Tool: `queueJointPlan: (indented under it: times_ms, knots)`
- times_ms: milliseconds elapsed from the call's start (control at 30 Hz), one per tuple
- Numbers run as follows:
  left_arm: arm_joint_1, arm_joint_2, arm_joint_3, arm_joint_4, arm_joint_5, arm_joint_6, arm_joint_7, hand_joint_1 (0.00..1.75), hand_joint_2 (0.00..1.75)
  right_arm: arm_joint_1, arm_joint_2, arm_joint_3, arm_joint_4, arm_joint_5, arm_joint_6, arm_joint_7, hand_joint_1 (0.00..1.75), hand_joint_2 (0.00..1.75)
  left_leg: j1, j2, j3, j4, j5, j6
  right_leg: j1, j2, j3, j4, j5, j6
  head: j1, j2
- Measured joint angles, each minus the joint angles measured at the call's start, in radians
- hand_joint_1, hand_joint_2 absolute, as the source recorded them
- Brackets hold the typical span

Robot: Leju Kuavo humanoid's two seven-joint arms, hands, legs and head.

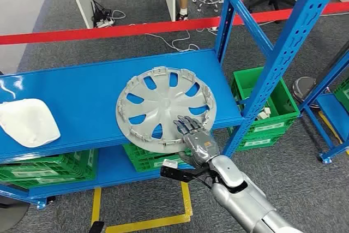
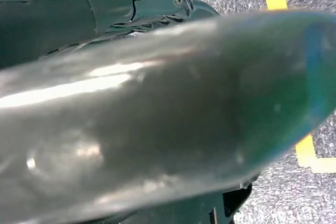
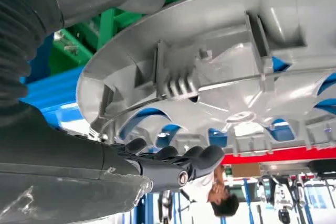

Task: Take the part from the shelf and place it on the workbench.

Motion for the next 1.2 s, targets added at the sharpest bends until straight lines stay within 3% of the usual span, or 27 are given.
queueJointPlan:
  times_ms: [133, 200, 400, 467, 833, 1033, 1067, 1167, 1200]
  knots:
    - [0.002, 0.0, 0.001, 0.0, 0.005, 0.0, -0.004, 0.0, 0.0, 0.0, 0.0, 0.007, -0.001, 0.026, -0.007, 0.007, 0.0, 1.75, -0.004, -0.003, 0.002, -0.001, -0.003, 0.007, 0.002, -0.004, 0.0, -0.008, 0.0, -0.028, 0.003, 0.0]
    - [0.002, -0.001, 0.001, 0.0, 0.006, -0.001, -0.006, 0.0, 0.0, 0.0, 0.0, 0.012, -0.002, 0.04, -0.011, 0.009, 0.0, 1.75, -0.006, -0.005, 0.002, -0.001, -0.005, 0.013, 0.001, -0.006, 0.005, -0.015, 0.003, -0.023, 0.003, 0.0]
    - [0.002, -0.001, 0.006, 0.0, 0.032, -0.019, -0.014, 0.0, 0.0, -0.001, 0.0, 0.037, -0.003, 0.102, -0.026, 0.02, 0.0, 1.75, -0.009, -0.005, 0.001, 0.0, -0.004, 0.018, -0.003, -0.006, 0.019, -0.026, 0.01, 0.015, 0.003, 0.0]
    - [0.002, -0.002, 0.009, 0.0, 0.037, -0.024, -0.016, 0.0, 0.0, -0.003, 0.0, 0.05, -0.002, 0.131, -0.02, 0.03, 0.0, 1.75, -0.009, -0.005, 0.001, 0.0, -0.004, 0.019, -0.005, -0.006, 0.018, -0.026, 0.009, 0.023, 0.003, 0.0]
    - [0.001, -0.004, 0.009, 0.0, 0.043, -0.032, -0.003, 0.0, 0.0, -0.08, 0.002, 0.122, 0.08, 0.149, 0.163, 0.072, 0.0, 1.75, -0.007, -0.004, 0.004, -0.004, 0.0, 0.016, -0.003, -0.005, 0.014, -0.021, 0.009, 0.023, 0.002, 0.0]
    - [0.0, -0.005, 0.009, 0.0, 0.048, -0.033, 0.0, 0.0, 0.0, -0.122, 0.01, 0.147, 0.131, 0.134, 0.193, 0.071, 0.01, 1.75, -0.006, -0.004, 0.011, -0.004, -0.002, 0.014, -0.002, -0.005, 0.01, -0.021, 0.005, 0.022, 0.002, 0.0]
    - [0.0, -0.005, 0.009, 0.0, 0.049, -0.034, 0.0, 0.0, 0.0, -0.126, 0.012, 0.15, 0.136, 0.13, 0.193, 0.071, 0.23, 1.75, -0.006, -0.004, 0.011, -0.005, -0.002, 0.014, -0.002, -0.005, 0.011, -0.021, 0.005, 0.022, 0.002, 0.0]
    - [0.001, -0.006, 0.009, 0.0, 0.053, -0.034, 0.0, 0.0, 0.0, -0.136, 0.017, 0.154, 0.149, 0.106, 0.201, 0.071, 1.5, 1.75, -0.006, -0.004, 0.012, -0.005, -0.002, 0.014, -0.002, -0.005, 0.011, -0.021, 0.005, 0.022, 0.003, 0.0]
    - [0.001, -0.006, 0.009, 0.0, 0.055, -0.034, 0.0, 0.0, 0.0, -0.14, 0.018, 0.155, 0.153, 0.098, 0.206, 0.07, 1.71, 1.75, -0.006, -0.004, 0.013, -0.005, -0.002, 0.014, -0.002, -0.005, 0.012, -0.021, 0.005, 0.022, 0.003, 0.0]
